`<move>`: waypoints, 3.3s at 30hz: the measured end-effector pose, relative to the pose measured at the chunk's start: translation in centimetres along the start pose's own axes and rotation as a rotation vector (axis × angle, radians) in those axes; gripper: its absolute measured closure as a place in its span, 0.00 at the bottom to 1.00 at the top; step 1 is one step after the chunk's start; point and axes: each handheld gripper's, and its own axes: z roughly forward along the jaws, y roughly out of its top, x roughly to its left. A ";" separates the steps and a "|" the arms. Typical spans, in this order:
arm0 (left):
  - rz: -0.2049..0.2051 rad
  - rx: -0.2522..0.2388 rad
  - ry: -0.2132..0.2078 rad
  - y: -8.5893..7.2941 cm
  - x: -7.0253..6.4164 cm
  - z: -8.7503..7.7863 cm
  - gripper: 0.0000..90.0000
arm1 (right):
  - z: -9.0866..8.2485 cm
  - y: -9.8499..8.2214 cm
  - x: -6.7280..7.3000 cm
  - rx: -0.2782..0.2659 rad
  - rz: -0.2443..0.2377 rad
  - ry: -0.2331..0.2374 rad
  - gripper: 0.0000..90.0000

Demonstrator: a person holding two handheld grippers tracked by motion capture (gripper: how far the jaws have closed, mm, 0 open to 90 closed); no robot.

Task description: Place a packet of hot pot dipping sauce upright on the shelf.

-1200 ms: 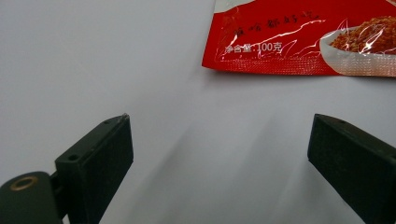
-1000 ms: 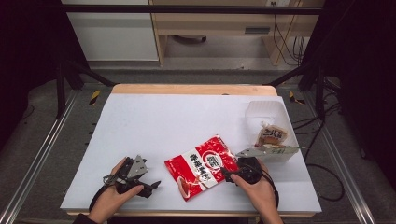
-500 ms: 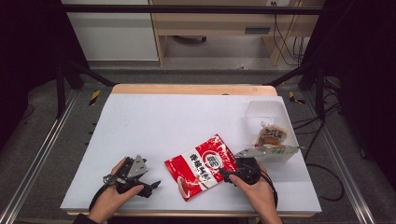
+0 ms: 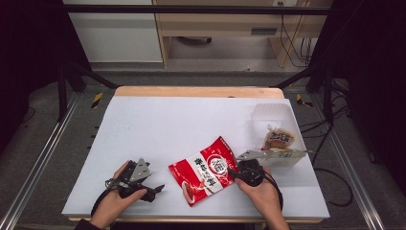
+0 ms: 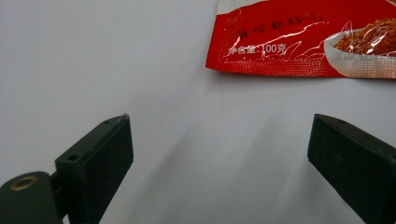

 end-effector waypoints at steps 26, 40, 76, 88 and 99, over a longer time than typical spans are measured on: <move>-0.017 -0.002 0.002 1.9 3.3 -2.4 0.08 | 0.0 8.8 2.5 -0.015 -0.325 0.038 1.00; 0.028 -0.006 0.024 5.3 4.7 -3.2 0.08 | -0.7 11.3 4.2 -0.051 -0.440 0.057 1.00; 0.093 -0.077 0.044 11.1 6.8 -6.7 0.20 | -3.2 14.0 7.5 -0.172 -0.621 0.124 1.00; 0.138 -0.074 0.011 12.0 6.3 -6.4 0.27 | -3.4 14.4 7.9 -0.185 -0.659 0.129 1.00; 0.131 -0.079 0.002 12.9 6.6 -5.7 0.37 | -4.1 15.3 8.8 -0.190 -0.708 0.142 1.00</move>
